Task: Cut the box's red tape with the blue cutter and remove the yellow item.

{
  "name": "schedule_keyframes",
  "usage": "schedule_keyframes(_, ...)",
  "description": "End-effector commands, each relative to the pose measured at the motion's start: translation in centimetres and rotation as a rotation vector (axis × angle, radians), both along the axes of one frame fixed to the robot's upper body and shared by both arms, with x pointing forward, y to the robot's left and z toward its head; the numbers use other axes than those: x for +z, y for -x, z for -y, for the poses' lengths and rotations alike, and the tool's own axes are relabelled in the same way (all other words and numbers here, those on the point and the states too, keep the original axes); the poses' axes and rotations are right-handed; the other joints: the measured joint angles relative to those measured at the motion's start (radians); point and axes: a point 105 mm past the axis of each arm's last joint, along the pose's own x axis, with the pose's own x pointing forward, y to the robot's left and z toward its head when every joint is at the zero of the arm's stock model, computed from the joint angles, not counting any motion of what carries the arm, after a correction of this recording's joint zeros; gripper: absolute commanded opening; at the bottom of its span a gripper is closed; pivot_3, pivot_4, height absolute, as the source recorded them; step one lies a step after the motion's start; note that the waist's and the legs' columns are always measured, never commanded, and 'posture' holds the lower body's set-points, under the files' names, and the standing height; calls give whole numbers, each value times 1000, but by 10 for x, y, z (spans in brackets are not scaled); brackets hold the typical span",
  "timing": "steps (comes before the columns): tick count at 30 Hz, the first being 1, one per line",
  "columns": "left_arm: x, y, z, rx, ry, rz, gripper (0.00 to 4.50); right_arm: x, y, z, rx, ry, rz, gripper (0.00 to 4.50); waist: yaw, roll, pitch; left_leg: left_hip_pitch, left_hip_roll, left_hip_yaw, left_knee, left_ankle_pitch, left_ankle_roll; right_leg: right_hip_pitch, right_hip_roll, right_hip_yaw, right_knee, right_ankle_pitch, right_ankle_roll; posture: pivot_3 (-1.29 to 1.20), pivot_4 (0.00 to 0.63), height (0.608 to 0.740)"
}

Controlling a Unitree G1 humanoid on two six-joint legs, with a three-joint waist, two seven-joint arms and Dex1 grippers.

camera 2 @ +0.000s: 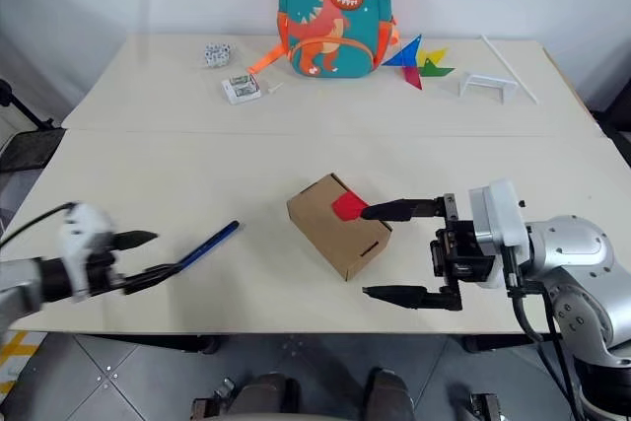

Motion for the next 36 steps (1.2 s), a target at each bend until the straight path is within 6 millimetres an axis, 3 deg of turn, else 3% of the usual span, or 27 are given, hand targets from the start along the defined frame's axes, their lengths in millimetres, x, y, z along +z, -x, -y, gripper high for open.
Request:
schedule_keyframes(1, -4, -9, 11, 32, -34, 35, 4448, 9, 4, -1, -7, -2, 37, 4500, 0, 0, 0, 0, 0, 1, 0, 0, 0, 0, 0, 0, 0, 0, 0, 0, 150, 740)
schedule_keyframes(9, -28, -3, 9, 39, -53, -55, 4448, 8, 6, -2, -26, 5, 17, 4500, 3, 0, 0, 1, 1, 1, 1, 0, 0, 0, 1, 0, 0, 0, 0, 0, 150, 740)
schedule_keyframes(12, -36, 3, 4, 51, -57, -109, 3879, 7, 7, -2, -30, 6, -13, 4500, 3, 1, -1, 1, 2, 1, 1, 0, 0, 1, 1, 0, 0, 0, 0, 0, 150, 740)
schedule_keyframes(19, -46, 11, -3, 41, -84, -172, 1887, 10, 6, -2, -50, -14, -16, 4500, -1, 6, -4, 3, 4, 3, 1, -1, -1, 1, 3, 1, 0, 0, -1, 0, 150, 740)
schedule_keyframes(24, -47, 12, 4, -13, -75, -171, 490, 9, 6, -2, -53, -6, -23, 4500, -1, 9, -5, 3, 4, 4, 1, -2, -1, 1, 4, 2, -1, 0, -1, 0, 150, 740)
schedule_keyframes(30, -40, 7, 12, -81, -84, -103, 412, 8, 4, 1, -71, 7, -25, 4500, 3, 10, -6, 3, 5, 4, 1, -2, -1, 1, 4, 2, -1, 0, -1, 0, 150, 740)
schedule_keyframes(36, -6, 26, 59, -520, -168, -16, 412, 4, 6, 15, -132, 55, -61, 4500, 9, 9, -5, 1, 5, 4, 1, -3, 0, 0, 4, 2, -3, 0, -1, 0, 150, 740)
